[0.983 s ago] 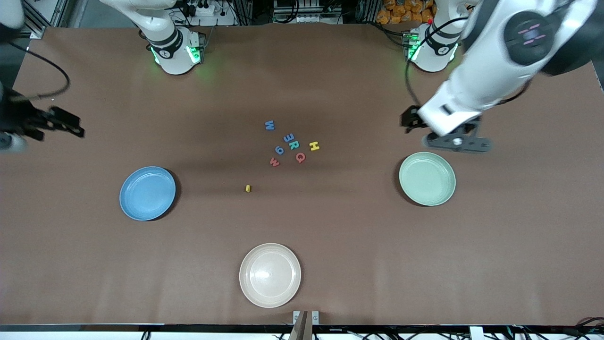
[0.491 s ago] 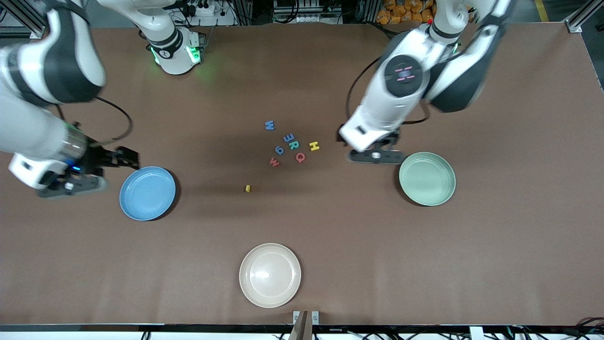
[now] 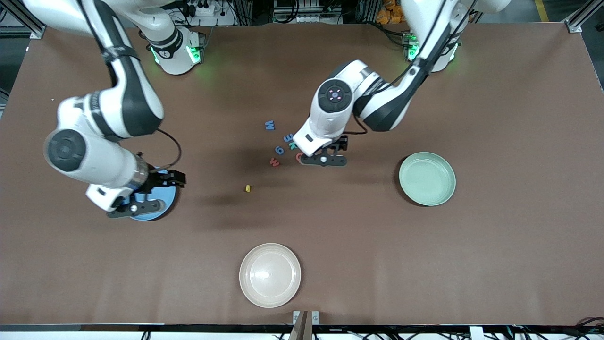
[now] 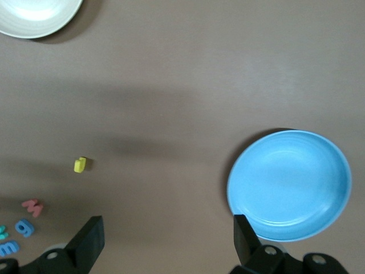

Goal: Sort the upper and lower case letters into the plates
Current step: 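Grasp the yellow u with the right gripper while the left gripper grasps H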

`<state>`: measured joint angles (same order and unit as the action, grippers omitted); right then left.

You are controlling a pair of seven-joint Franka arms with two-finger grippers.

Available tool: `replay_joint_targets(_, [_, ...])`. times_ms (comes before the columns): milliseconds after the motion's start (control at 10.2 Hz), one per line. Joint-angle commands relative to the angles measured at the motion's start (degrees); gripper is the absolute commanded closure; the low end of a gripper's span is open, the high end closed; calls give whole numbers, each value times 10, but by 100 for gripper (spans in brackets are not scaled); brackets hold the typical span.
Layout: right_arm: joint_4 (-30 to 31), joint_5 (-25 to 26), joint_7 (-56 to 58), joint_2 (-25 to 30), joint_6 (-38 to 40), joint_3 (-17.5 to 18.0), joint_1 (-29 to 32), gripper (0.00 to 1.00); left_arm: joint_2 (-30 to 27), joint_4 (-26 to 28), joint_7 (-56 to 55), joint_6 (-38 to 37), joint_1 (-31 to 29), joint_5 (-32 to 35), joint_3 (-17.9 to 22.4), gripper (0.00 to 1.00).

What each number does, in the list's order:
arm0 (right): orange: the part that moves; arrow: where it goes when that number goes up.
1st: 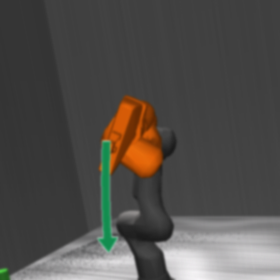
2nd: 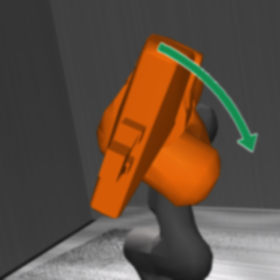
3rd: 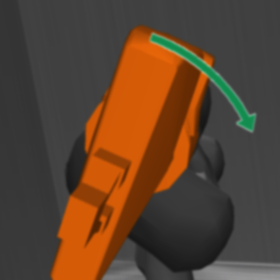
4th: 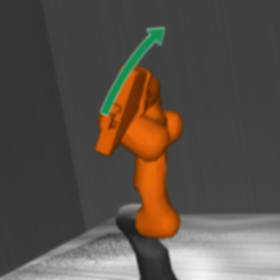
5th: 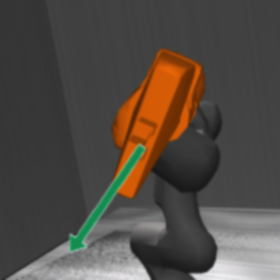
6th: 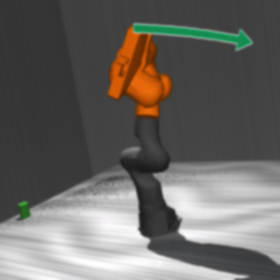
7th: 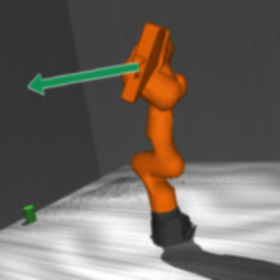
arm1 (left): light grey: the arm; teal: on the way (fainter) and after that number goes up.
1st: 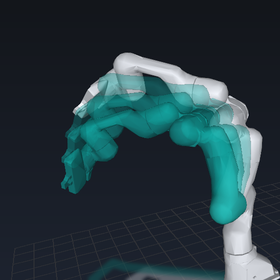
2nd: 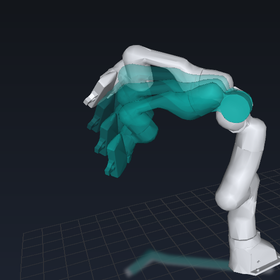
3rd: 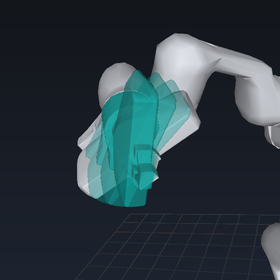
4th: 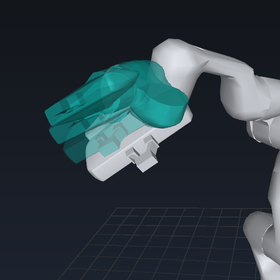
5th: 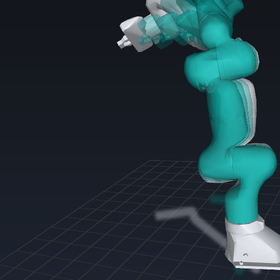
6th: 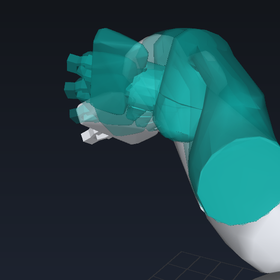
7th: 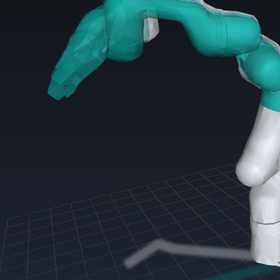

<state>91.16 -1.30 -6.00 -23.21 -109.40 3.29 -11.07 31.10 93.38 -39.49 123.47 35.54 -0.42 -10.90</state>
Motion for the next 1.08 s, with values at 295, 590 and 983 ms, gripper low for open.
replay_joint_targets(295, [-8, -12, -103, -78, -86, -2, -61, 0, -2, 94, 115, 49, 33, 23, 5, 0])
replay_joint_targets(590, [-8, -31, -139, -128, -135, -2, -96, 0, 20, 94, -77, 97, 39, 24, 3, 0])
replay_joint_targets(983, [13, -31, -162, -145, -147, -3, -117, 0, 29, 184, -179, 233, 38, 22, -10, 0])
